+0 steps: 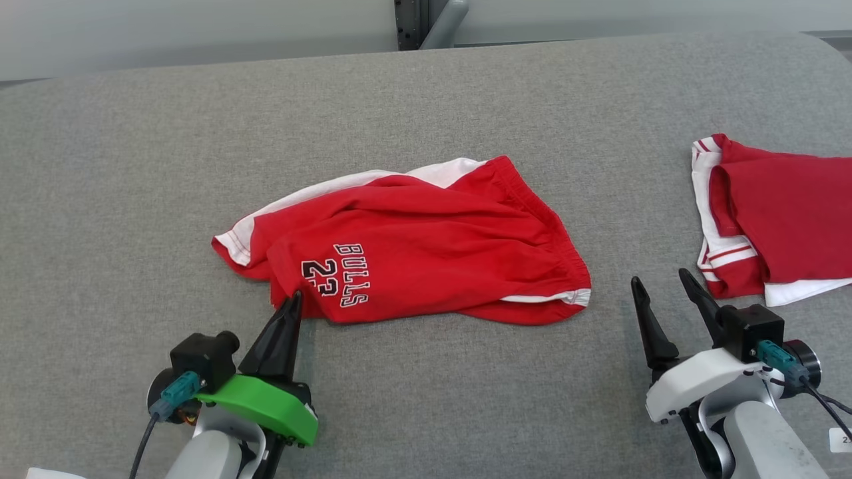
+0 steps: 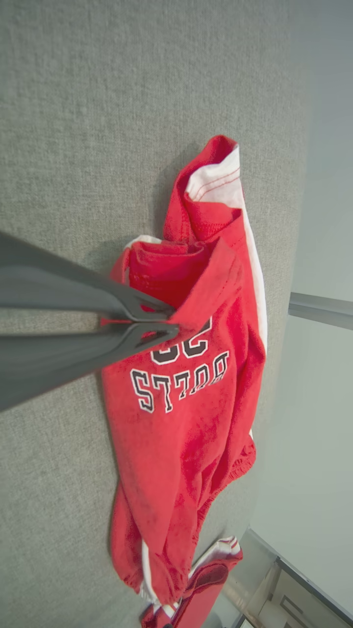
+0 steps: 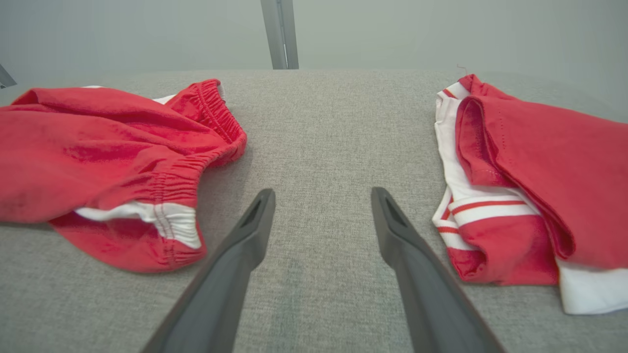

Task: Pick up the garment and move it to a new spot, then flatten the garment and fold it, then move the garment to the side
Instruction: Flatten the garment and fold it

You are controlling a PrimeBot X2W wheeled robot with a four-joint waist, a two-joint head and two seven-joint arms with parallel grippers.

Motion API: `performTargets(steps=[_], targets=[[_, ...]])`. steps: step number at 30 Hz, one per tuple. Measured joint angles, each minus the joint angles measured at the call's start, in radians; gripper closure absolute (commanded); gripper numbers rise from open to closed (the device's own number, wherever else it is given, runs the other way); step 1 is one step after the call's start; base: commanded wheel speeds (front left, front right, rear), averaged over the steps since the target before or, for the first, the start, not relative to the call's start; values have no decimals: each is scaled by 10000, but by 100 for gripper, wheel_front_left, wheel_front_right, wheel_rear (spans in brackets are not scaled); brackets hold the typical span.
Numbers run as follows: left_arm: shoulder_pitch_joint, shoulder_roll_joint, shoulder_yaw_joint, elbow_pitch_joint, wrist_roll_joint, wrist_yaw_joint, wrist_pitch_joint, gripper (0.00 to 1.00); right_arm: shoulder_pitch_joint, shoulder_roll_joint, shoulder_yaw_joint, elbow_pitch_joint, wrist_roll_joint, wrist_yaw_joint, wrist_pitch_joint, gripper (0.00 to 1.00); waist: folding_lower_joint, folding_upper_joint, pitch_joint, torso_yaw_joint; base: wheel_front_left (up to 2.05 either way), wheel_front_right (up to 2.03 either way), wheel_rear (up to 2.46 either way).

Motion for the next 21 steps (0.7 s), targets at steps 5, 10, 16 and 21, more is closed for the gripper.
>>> performTargets(steps=[5,10,16,21], targets=[[19,188,-161,-1143,209,0,0,100,108,63,-174,-4,-17,0,0,0,0,0,-122,209,0,0,0],[562,341,-535,-2648,566,0,0,100,278,236,-384,21,19,0,0,0,0,0,-340,645,0,0,0],[1193,681,-1091,-3241,702,0,0,100,309,351,-435,31,27,0,0,0,0,0,-507,1124,0,0,0],[1125,775,-1116,-3124,619,0,0,100,207,385,-385,-31,25,0,0,0,0,0,-377,1292,0,0,0]])
